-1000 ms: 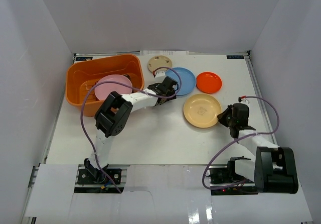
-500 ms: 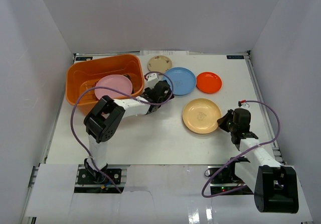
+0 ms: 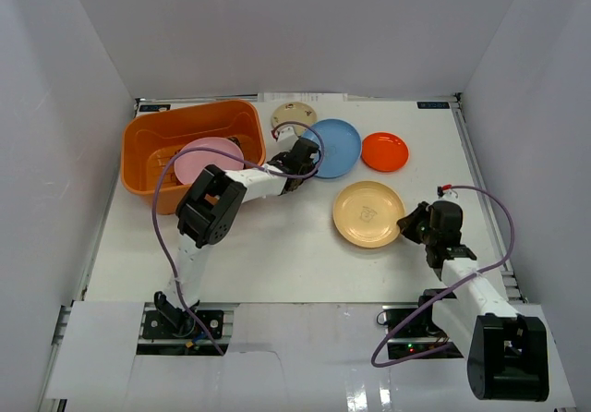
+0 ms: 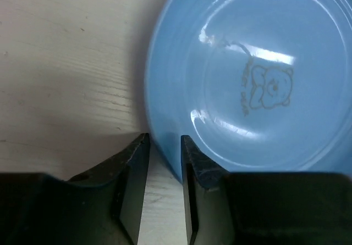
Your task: Place the plates into the plastic bin on the countertop
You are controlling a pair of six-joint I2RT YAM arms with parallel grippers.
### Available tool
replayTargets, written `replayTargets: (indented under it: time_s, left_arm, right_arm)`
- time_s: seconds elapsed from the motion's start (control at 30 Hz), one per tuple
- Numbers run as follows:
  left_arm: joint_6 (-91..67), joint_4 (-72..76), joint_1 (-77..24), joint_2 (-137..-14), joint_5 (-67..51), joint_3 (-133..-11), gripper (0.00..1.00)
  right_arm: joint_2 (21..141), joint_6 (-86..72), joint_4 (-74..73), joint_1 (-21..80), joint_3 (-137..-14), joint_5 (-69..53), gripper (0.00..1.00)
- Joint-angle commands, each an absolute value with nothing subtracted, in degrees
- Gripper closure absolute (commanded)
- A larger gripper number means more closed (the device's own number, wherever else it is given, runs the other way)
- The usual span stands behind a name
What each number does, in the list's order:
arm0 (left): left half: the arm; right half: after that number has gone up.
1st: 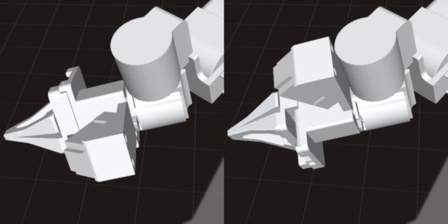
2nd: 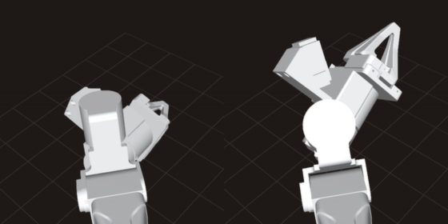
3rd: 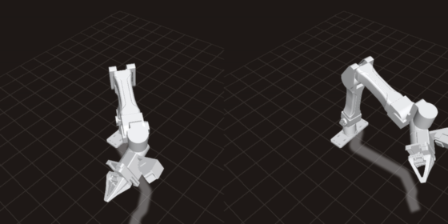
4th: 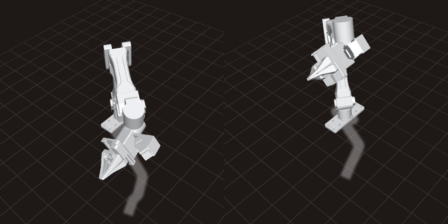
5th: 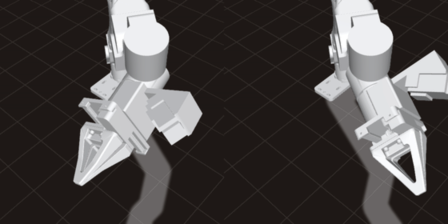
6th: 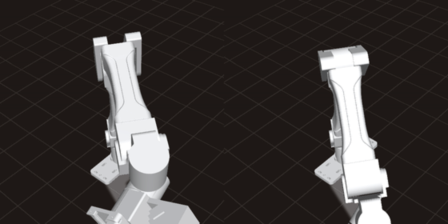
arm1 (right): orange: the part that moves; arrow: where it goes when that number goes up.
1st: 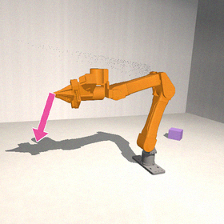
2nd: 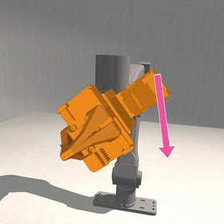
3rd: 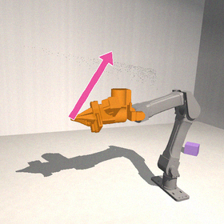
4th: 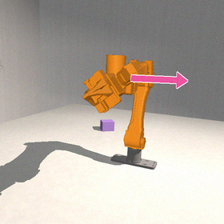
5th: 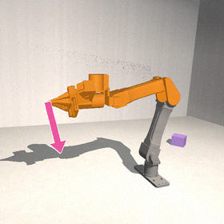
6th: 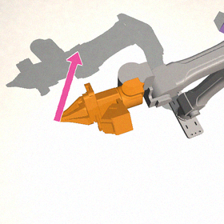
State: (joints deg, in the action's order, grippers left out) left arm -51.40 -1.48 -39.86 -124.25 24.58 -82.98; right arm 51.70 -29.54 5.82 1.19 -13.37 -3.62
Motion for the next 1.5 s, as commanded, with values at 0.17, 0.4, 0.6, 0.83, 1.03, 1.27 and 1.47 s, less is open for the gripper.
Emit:
replayTargets:
  time_s: [0.17, 0.4, 0.6, 0.83, 1.03, 1.27, 1.47]
  left_arm:
    - [-50.28, -6.85, -39.55, -122.07, 26.02, -83.4, 0.53]
    - [-48.87, -7.39, -39.72, -119.02, 24.52, -81.83, 1.0]
    - [-44.65, 2.97, -40.17, -101.03, 16.01, -72.0, 1.0]
    - [-40.88, 0.97, -39.9, -84.13, 11.51, -70.58, 1.0]
    - [-38.23, -8.69, -29.2, -74.03, 13.1, -68.48, 1.0]
    - [-32.09, -17.65, -14.26, -66.54, 19.33, -65.05, 1.0]
    - [-32.17, -20.48, -6.16, -66.35, 18.37, -58.64, 1.0]
  right_arm:
    - [46.42, -30.5, 4.66, 1.14, -16.96, -7.12, 0.92]
    - [40.61, -29.8, 0.09, 1.14, -20.65, -8.52, 0.92]
    - [35.08, -28.13, -8.42, 1.14, -31.98, -9.76, 0.92]
    - [30.5, -27.34, -13.7, 1.14, -46.21, -9.49, 0.92]
    - [31.2, -27.24, -13.11, 1.14, -51.59, -11.59, 0.92]
    - [37.35, -31.36, -5.83, 1.23, -50.54, -21.6, 0.92]
    - [47.44, -29.47, -0.7, 13.74, -53.16, -17.27, 0.92]
